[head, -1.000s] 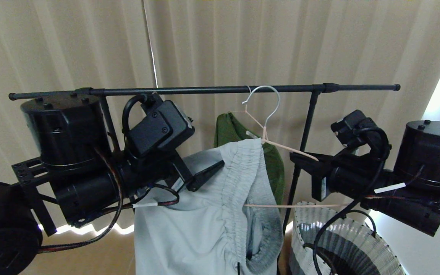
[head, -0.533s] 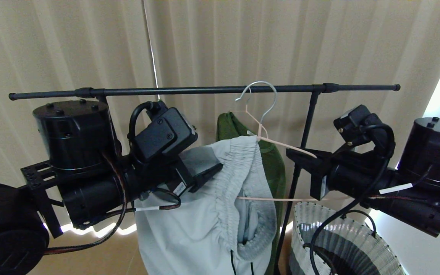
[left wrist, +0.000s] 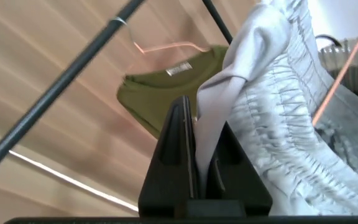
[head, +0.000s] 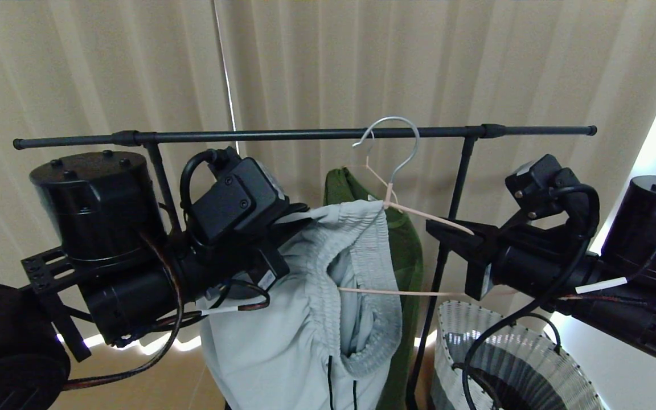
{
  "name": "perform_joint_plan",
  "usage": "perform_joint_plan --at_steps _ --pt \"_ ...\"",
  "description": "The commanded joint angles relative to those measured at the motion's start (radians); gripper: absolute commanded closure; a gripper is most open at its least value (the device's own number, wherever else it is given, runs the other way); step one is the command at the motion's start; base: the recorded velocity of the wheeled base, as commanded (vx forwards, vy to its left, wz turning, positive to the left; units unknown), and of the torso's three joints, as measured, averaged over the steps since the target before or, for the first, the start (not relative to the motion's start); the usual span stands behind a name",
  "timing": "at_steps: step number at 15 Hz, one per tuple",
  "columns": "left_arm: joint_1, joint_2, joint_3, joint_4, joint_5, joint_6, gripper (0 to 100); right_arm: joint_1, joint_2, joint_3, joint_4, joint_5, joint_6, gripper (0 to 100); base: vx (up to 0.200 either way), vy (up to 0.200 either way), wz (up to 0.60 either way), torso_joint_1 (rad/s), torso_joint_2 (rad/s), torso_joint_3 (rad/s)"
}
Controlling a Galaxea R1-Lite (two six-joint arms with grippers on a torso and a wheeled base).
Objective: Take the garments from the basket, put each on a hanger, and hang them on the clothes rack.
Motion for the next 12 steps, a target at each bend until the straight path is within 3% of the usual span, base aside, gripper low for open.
perform_joint_plan --at_steps 1,3,7,8,12 --pt "0.0 -0.001 0.037 -0.057 0.001 -0.003 100 0.0 -0.005 -0.001 0.001 0.0 0.0 100 0.0 0.0 0.0 0.0 0.0 0.0" --pt "0.002 0.004 0.064 -0.143 0.002 -0.006 100 0.0 -0.003 -0.001 0.001 -0.001 0.0 100 0.0 0.0 0.0 0.0 0.0 0.0" --pt "0.018 -0.001 0.069 -0.14 0.012 -0.008 100 0.0 -0.002 -0.011 0.013 0.0 -0.003 100 0.0 0.0 0.0 0.0 0.0 0.0" --pt "0.022 -0.001 0.069 -0.14 0.013 -0.008 100 0.0 0.0 -0.011 0.013 0.0 -0.003 0 0.0 0.0 0.0 0.0 0.0 0.0" --pt "0.065 -0.001 0.052 -0.135 0.081 -0.006 100 -0.002 0.006 -0.009 0.001 -0.006 -0.003 0 0.0 0.0 0.0 0.0 0.0 0.0"
